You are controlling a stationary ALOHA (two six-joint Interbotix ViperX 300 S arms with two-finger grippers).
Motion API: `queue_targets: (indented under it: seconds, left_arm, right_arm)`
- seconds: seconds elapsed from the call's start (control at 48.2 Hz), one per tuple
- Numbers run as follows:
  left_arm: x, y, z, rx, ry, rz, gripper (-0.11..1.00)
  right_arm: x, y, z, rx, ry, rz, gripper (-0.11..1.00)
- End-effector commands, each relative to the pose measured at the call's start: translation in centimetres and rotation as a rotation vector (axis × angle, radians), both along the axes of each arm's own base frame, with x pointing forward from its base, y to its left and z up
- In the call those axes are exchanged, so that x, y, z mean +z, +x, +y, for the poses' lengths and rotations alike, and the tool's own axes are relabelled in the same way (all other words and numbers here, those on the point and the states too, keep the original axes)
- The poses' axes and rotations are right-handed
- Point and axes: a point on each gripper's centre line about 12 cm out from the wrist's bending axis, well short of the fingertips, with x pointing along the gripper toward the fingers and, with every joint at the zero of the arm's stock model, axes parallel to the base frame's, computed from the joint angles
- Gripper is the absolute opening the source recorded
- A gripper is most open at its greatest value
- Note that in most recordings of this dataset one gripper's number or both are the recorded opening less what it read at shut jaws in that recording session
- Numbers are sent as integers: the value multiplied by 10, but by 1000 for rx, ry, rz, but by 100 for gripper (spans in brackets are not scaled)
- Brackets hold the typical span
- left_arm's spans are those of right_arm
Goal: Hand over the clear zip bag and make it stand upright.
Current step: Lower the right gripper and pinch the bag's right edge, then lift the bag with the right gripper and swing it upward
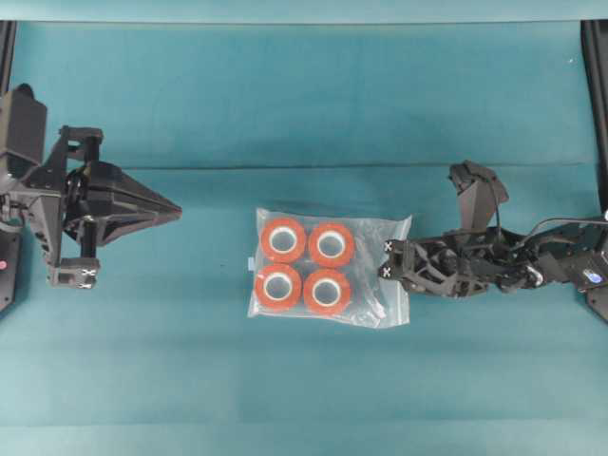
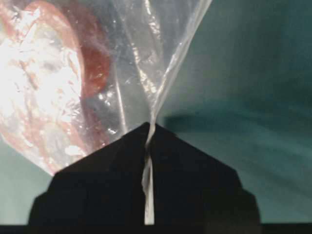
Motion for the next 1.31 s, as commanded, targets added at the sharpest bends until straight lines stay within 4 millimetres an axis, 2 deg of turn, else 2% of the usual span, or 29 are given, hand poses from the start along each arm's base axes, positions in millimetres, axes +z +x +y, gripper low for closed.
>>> queue_targets:
  seconds: [0.0,0.062,0.145,0.373,0.415,0.456,0.581,0.726,1.078,1.286]
  left_arm:
    - [3,-1,1,4,-5,-37,-1]
    - [0,-2,1,4,-8,-30,4]
    - [-2,-2,1,5,-11,-20,16]
    - [-2,-3,1,1,7,-17,80]
    - [-3,-3,1,0,9,-12,91]
    - [-4,-3,1,0,11,-7,95]
    - [-6,-4,1,-2,22,16,91]
    - [-12,-7,-1,-14,33,67,92]
    - [-17,-10,-4,-22,29,108,92]
    - [-14,-13,-4,-21,27,95,92]
  right_arm:
    - [9,6,0,2,-2,-34,0]
    - [12,6,0,11,-7,-42,0]
    - [16,6,1,35,-13,-44,0]
    - [36,13,-3,167,-50,-35,0]
    - [45,18,-6,206,-62,-40,0]
    - [54,22,-9,241,-76,-46,0]
    - [75,33,-18,365,-110,-44,0]
    - [92,44,-24,489,-123,-31,0]
    - [144,69,-43,692,-224,-18,0]
    - [162,79,-48,803,-272,49,0]
